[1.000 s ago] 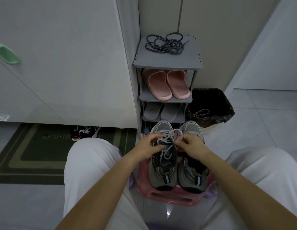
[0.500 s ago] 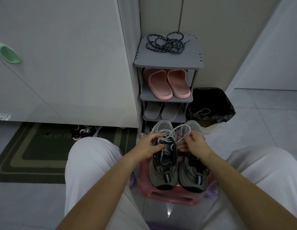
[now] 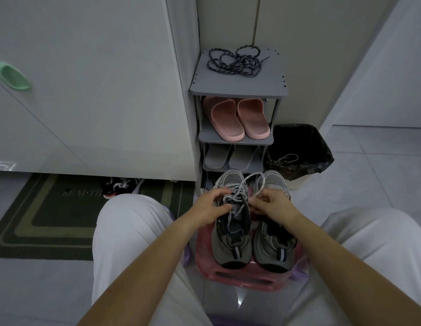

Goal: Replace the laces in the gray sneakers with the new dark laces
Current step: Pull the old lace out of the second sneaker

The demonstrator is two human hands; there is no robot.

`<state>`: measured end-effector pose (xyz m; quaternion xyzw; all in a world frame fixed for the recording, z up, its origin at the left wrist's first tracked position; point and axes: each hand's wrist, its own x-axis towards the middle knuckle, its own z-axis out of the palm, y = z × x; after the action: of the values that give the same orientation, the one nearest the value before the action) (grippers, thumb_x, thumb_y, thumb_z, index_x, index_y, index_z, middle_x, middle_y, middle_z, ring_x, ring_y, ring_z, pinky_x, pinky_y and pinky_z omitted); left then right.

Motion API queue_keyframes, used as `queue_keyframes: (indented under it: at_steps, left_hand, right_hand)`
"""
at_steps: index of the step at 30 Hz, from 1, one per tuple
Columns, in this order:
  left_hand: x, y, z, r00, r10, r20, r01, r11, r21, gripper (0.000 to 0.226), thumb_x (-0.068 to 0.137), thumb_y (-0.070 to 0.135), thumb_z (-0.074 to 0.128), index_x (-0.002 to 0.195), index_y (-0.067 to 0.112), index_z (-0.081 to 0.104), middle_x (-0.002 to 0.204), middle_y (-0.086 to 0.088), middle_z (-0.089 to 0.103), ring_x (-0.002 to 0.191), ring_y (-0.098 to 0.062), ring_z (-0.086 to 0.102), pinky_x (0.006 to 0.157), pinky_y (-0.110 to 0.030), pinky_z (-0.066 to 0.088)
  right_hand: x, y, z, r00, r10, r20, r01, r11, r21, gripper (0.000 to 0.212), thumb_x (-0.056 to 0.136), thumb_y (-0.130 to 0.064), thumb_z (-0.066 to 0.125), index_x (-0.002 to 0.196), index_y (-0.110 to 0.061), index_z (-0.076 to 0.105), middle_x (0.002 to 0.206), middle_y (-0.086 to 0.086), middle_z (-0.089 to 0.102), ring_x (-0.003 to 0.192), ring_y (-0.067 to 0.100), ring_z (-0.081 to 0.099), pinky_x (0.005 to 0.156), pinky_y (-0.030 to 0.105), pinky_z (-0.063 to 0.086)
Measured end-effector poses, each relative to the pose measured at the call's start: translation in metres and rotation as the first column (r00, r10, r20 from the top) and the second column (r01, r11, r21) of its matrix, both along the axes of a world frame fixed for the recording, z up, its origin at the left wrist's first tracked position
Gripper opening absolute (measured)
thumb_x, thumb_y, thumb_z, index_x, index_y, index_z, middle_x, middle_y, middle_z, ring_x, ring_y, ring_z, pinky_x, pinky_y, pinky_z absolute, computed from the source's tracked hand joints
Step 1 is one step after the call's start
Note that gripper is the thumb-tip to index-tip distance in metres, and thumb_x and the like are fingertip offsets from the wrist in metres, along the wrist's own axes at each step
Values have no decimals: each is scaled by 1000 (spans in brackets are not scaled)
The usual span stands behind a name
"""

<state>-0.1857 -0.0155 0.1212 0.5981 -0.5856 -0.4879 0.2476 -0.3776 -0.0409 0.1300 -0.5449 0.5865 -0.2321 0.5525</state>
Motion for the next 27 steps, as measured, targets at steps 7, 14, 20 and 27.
queue_keyframes:
  at_steps: [7,14,20,27]
  left_hand:
    - [1,0,0,1000,-6,1,6,1000,-5,43,89,14,63,132,16,52,146,4,40,123,-1,39,98,-13,32]
    - [0,0,-2,1000,9,-17,-9,1000,5,43,89,14,63,130,17,53,145,4,41,126,-4,41,100,-16,33]
    - [0,-1,-2,1000,15,2,-15,1000,4,43,88,13,64,130,15,53,145,3,41,129,-9,41,103,-17,32]
    - [-2,3,-4,997,74,-29,-74,997,-9,51,83,17,70,130,17,51,128,3,52,120,-9,49,97,-20,40]
  right_hand:
    - [2,-1,-1,992,-112,58,109,993,49,16,100,-11,35,97,1,46,80,13,69,60,12,68,54,18,55]
    - [1,2,2,999,5,-37,-6,1000,-17,17,90,-10,59,73,-10,56,72,6,67,68,16,65,64,18,55]
    - [3,-2,0,988,-140,64,138,990,34,20,102,-16,32,99,0,44,81,17,68,58,16,68,51,20,55]
    - [0,1,-1,994,-108,20,109,994,-6,21,94,-24,53,82,-7,57,90,18,69,69,14,69,68,25,58]
